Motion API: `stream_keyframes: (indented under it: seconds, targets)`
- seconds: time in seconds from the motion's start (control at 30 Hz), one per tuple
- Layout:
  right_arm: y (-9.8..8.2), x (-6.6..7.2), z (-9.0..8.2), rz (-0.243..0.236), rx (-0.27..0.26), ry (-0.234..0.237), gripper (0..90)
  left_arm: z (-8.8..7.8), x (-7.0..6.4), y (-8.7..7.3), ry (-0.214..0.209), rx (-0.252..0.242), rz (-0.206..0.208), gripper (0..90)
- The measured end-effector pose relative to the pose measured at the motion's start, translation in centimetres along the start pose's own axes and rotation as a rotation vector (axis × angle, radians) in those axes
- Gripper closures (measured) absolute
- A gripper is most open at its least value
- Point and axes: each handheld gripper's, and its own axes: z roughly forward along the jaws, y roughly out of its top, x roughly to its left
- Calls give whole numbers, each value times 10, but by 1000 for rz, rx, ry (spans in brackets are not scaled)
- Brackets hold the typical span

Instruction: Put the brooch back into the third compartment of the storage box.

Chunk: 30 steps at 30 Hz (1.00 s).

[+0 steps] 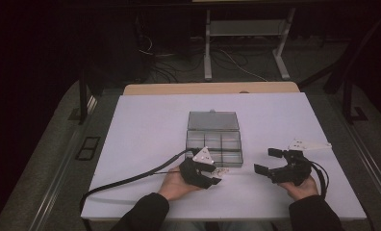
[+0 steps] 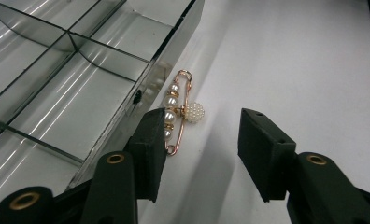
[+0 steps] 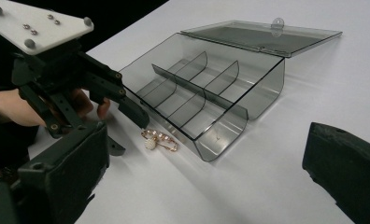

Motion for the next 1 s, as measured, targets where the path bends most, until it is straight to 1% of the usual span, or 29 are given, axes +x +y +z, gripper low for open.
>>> stream_keyframes:
  seconds: [0.07,0.13,0.3,0.33,0.53,0.77,0.87,0.9,0.93,1.0]
  targets:
    - [0,0,0,4,-1,2,8,2,-1,-1,9,-12,-5,518]
    - [0,0,0,7,-1,3,8,3,-1,-1,18,-18,4,535]
    - [0,0,0,7,-1,6,8,6,0,-2,12,-30,5,574]
    - [0,0,0,5,-1,6,8,6,1,-2,11,-27,13,583]
    - [0,0,0,1,3,6,8,8,1,-3,28,-44,6,667]
    - [0,0,0,-2,8,6,8,8,2,-2,33,-32,12,758]
    - [0,0,0,-3,8,5,8,8,3,-2,10,-32,-8,806]
    - [0,-1,0,-3,8,6,8,8,3,-2,10,-32,-10,822]
    - [0,-1,0,-3,8,5,8,8,4,-2,8,-26,-14,824]
    - [0,0,1,-3,9,6,8,7,6,-1,-8,-18,-35,830]
